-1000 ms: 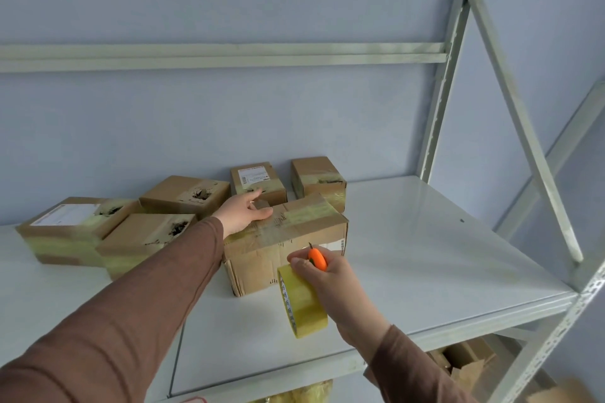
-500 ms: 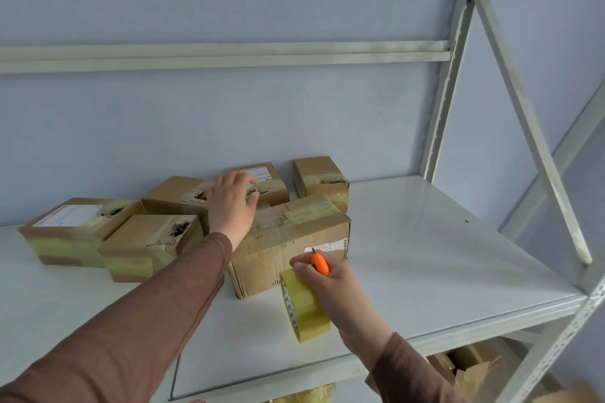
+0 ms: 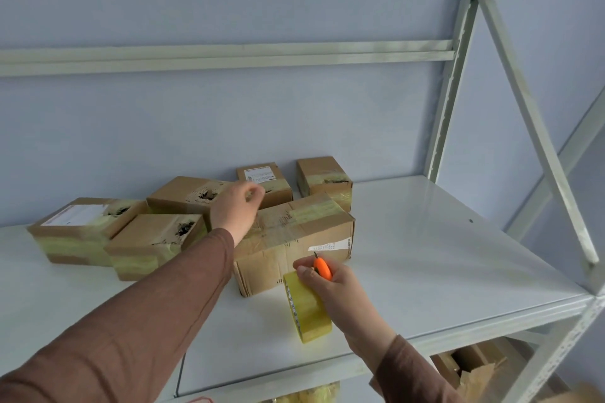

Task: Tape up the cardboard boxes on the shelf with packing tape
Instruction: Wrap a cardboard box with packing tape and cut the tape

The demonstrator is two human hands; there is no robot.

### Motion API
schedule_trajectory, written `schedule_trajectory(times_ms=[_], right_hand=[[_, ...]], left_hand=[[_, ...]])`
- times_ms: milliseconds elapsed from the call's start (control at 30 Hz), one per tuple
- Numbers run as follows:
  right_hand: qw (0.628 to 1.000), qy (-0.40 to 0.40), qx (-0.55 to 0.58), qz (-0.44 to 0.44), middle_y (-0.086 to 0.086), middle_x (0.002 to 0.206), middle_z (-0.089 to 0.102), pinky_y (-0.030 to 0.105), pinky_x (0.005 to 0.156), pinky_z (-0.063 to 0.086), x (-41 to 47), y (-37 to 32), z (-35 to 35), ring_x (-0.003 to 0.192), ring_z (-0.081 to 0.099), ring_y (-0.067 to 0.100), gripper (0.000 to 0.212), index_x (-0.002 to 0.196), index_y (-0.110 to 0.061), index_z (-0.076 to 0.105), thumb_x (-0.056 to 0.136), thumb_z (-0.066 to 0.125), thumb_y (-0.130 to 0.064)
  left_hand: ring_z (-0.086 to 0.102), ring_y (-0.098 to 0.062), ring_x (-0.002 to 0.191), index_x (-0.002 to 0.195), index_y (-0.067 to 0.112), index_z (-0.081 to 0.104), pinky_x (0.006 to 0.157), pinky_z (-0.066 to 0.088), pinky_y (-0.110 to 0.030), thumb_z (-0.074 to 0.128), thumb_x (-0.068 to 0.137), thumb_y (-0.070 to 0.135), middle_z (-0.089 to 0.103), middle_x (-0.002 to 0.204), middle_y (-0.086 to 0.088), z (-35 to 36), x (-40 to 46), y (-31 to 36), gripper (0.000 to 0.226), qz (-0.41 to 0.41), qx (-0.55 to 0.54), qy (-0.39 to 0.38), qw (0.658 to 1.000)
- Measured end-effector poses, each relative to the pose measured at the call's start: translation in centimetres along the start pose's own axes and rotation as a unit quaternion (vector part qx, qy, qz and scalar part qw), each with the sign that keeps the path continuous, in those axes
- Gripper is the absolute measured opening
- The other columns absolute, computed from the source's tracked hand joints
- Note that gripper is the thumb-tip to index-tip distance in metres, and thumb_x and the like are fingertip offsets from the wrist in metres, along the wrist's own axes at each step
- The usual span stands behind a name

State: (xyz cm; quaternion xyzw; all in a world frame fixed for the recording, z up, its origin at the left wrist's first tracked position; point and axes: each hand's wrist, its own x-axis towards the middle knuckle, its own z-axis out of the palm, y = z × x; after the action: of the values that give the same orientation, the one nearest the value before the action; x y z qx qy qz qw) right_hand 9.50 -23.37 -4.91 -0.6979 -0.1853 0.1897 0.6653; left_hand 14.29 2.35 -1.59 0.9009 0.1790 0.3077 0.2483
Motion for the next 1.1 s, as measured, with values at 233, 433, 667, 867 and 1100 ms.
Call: schedule_trajectory(times_ms=[233,433,667,867,1100], right_hand=[[1.0,-0.015,0.008,0.004,-0.008,0.091,0.074,0.033,0.079,0.059,0.4,1.0,-0.3,0.087,0.07,0.018,0.01,0.097,-0.035,0.077,0.098,0.067,-0.033],[0.999,-0.016,0.023,-0.025,0.001,0.096,0.075,0.035,0.081,0.057,1.2,-1.3,-0.6,0.09,0.07,0.02,0.01,0.098,-0.029,0.079,0.097,0.069,-0.03],[0.994,-0.057,0.035,-0.083,0.005,0.113,0.076,0.035,0.091,0.056,3.0,-7.2,-1.4,0.107,0.072,0.02,0.027,0.115,-0.033,0.075,0.096,0.066,-0.05],[0.981,-0.071,0.082,-0.16,-0.017,0.115,0.072,0.017,0.087,0.053,3.4,-5.8,-1.5,0.106,0.066,-0.001,0.035,0.136,-0.028,0.063,0.102,0.06,-0.037],[0.979,-0.129,0.01,-0.158,-0.002,0.1,0.065,0.022,0.081,0.043,4.2,-4.4,-1.6,0.092,0.054,0.011,0.02,0.12,-0.02,0.068,0.103,0.062,-0.027]], left_hand=[[-0.006,-0.023,0.157,0.153,0.065,0.016,0.126,0.008,-0.058,0.059,0.059,0.097,-0.003,0.171,0.009,-4.9,-3.3,-2.0,0.108,0.048,0.11,-0.385,0.915],[0.028,-0.019,0.147,0.151,0.054,0.038,0.123,0.023,-0.042,0.077,0.081,0.06,0.033,0.16,0.004,-5.7,-2.7,-0.2,0.08,-0.023,-0.024,-0.404,0.914],[0.058,-0.015,0.127,0.139,0.033,0.06,0.12,0.033,-0.038,0.072,0.077,0.065,0.067,0.136,0.007,-7.6,-2.4,0.8,0.07,-0.174,-0.131,-0.439,0.872],[0.034,-0.006,0.145,0.146,0.025,0.056,0.119,0.028,-0.025,0.046,0.103,0.002,0.042,0.158,0.014,-8.1,-3.2,3.1,0.05,0.165,0.056,-0.3,0.938],[0.015,-0.009,0.153,0.161,0.023,0.027,0.125,0.015,-0.028,0.073,0.081,0.067,0.016,0.169,0.011,-7.3,-3.5,2.9,0.103,0.164,0.178,-0.34,0.909]])
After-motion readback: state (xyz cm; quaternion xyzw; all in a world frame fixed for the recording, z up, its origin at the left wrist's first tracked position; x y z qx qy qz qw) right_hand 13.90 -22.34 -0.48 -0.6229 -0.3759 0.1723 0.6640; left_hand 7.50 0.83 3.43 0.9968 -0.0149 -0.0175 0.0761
